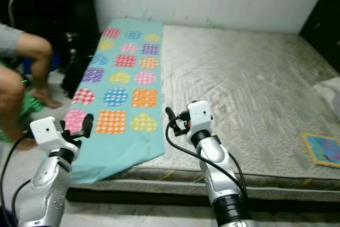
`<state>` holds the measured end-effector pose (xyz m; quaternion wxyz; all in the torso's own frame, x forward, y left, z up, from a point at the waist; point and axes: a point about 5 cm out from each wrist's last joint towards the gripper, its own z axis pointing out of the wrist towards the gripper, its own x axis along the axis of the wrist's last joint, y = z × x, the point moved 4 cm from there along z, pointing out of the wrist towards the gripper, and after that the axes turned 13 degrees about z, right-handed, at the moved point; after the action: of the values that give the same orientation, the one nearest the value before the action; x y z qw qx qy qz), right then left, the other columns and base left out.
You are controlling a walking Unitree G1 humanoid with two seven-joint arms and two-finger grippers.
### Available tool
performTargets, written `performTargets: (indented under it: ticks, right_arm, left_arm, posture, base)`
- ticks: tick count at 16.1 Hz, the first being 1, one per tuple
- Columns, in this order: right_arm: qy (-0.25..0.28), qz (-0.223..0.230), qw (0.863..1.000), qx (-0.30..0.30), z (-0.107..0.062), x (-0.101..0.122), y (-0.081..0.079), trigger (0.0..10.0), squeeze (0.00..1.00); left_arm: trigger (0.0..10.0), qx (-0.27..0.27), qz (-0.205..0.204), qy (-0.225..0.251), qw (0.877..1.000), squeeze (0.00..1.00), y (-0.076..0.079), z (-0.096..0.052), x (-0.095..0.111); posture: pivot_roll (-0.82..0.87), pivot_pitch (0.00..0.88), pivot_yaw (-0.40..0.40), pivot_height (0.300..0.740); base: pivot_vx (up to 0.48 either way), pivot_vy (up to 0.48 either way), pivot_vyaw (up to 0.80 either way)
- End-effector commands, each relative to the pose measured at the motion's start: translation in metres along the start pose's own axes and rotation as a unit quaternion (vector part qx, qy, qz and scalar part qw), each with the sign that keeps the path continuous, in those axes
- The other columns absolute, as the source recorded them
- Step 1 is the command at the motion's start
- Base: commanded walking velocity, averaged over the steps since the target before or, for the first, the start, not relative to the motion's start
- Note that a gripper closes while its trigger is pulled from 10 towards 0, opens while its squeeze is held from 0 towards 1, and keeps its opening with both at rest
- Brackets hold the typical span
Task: Clean up the room
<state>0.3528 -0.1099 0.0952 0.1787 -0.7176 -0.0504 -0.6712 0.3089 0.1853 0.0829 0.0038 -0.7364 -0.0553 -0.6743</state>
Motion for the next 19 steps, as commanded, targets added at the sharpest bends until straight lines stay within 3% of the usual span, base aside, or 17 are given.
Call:
performTargets:
  ticks: [1,12,16,19]
  right_arm:
    - [0.002,-0.009,1.0,-0.011,-0.0018,0.0039,0.0092,10.0,0.0]
    - [0.0,-0.007,1.0,-0.011,-0.0028,0.0021,0.007,10.0,0.0]
    - [0.003,-0.007,1.0,-0.011,0.0005,0.006,0.008,10.0,0.0]
    - [0.009,-0.009,1.0,-0.011,0.0035,0.0116,0.0101,10.0,0.0]
  left_arm:
    - [10.0,-0.017,-0.004,0.008,1.0,0.0,0.0093,0.0002,0.0037]
    - [10.0,-0.024,-0.001,0.002,1.0,0.0,0.0096,-0.0003,0.0023]
    - [10.0,-0.017,-0.003,-0.003,1.0,0.0,0.0079,0.002,0.0013]
    - [10.0,-0.012,-0.003,0.001,1.0,0.0,0.0067,0.003,0.0036]
  posture:
    - [-0.09,0.015,-0.034,0.74]
    - [-0.09,0.031,-0.026,0.74]
    - [-0.09,0.036,-0.026,0.74]
    - [-0.1,0.045,-0.033,0.74]
  base:
    - [0.296,0.0,0.0]
    - [0.359,0.0,0.0]
    - [0.0,0.0,0.0]
    - [0.0,0.35,0.0]
